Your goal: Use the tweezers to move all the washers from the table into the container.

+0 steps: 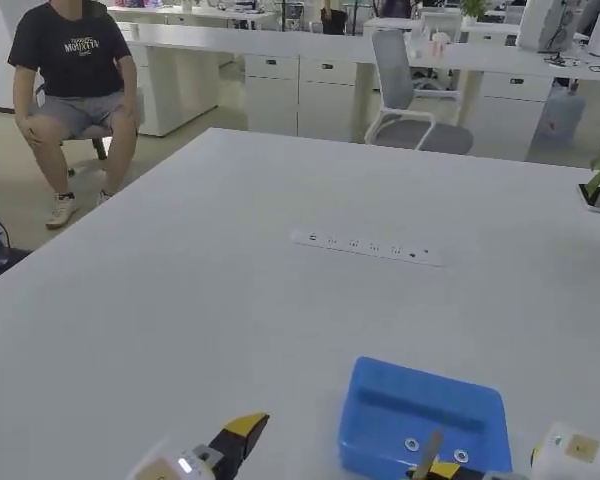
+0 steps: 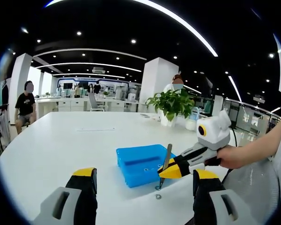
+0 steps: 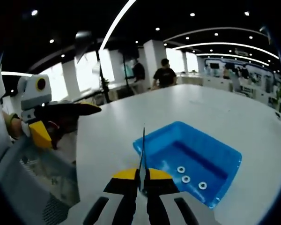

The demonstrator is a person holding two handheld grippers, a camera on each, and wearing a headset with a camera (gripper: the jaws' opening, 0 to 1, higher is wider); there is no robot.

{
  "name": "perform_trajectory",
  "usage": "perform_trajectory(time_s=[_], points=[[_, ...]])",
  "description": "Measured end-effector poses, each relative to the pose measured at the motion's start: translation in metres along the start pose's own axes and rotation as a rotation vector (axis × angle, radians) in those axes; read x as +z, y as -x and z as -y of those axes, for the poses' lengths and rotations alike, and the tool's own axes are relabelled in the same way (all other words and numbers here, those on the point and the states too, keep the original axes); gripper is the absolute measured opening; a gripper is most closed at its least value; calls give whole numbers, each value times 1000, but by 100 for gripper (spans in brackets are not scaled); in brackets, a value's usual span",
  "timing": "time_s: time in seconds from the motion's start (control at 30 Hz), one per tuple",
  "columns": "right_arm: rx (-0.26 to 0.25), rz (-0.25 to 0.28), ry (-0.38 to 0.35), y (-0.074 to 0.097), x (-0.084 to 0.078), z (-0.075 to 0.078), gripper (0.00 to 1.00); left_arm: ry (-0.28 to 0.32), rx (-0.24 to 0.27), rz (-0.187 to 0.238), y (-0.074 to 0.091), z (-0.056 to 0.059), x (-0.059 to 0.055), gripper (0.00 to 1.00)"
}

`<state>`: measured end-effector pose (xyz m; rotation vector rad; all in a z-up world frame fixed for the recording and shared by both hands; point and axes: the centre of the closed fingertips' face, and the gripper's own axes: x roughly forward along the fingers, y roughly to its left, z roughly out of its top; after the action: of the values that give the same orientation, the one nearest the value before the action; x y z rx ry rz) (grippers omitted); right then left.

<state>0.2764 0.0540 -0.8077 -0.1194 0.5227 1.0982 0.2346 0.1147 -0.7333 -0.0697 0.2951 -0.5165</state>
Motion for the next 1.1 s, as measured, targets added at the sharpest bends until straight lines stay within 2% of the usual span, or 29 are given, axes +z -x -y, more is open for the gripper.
perform_trajectory(time_s=[0.27, 0.33, 0.53, 0.6, 0.73, 0.87, 0.97, 1.1], points=[[7, -2, -10, -2, -4, 0, 4, 0, 3, 2, 1, 0, 0, 86], [9, -7, 12, -3, -5, -2, 4, 2, 0, -1, 0, 0, -1, 86], [8, -1, 15, -3, -3, -1, 4, -1, -4, -5, 0, 1, -1, 86], [7, 17, 9, -2, 0, -1, 4, -1, -3, -3, 0, 0, -1, 86], [6, -3, 34, -4, -5, 0, 4, -1, -3, -3, 0, 1, -1, 86], [9, 1, 37, -2, -7, -3, 4, -2, -2, -2, 0, 0, -1, 86], [21, -13, 81, 0, -9, -7, 4, 2, 1, 3, 1, 0, -1, 86], [25, -62, 190, 2, -11, -14, 4, 0, -1, 4, 1, 1, 0, 86]])
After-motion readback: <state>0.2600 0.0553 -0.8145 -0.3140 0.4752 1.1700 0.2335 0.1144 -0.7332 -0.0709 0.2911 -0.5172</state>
